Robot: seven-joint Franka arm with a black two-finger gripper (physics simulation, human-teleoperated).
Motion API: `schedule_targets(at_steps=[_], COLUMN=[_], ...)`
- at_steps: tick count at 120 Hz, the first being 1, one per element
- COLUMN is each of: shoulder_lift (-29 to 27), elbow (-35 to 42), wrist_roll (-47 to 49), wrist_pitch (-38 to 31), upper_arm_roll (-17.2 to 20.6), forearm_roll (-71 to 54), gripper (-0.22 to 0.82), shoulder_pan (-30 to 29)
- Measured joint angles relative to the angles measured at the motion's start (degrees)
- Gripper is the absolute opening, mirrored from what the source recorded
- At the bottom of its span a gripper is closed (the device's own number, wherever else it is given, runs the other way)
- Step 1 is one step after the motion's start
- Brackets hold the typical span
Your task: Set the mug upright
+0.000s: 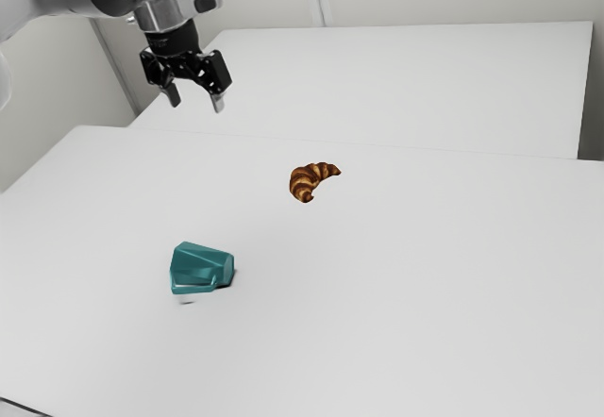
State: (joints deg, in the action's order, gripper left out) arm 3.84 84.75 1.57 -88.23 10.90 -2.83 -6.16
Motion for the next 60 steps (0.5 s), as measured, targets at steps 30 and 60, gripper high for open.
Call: schedule_targets(at_steps=[30,60], shoulder_lift=[-0.2,-2.1], elbow=[0.5,11.4], wrist_roll=[1.4,2.4], wrist_pitch=[-0.2,-1.6], upper_arm_roll=[1.2,1.1], forearm_roll=[0.0,4.9], gripper=[0.6,0.6], shoulder_pan=[-0.6,-2.8])
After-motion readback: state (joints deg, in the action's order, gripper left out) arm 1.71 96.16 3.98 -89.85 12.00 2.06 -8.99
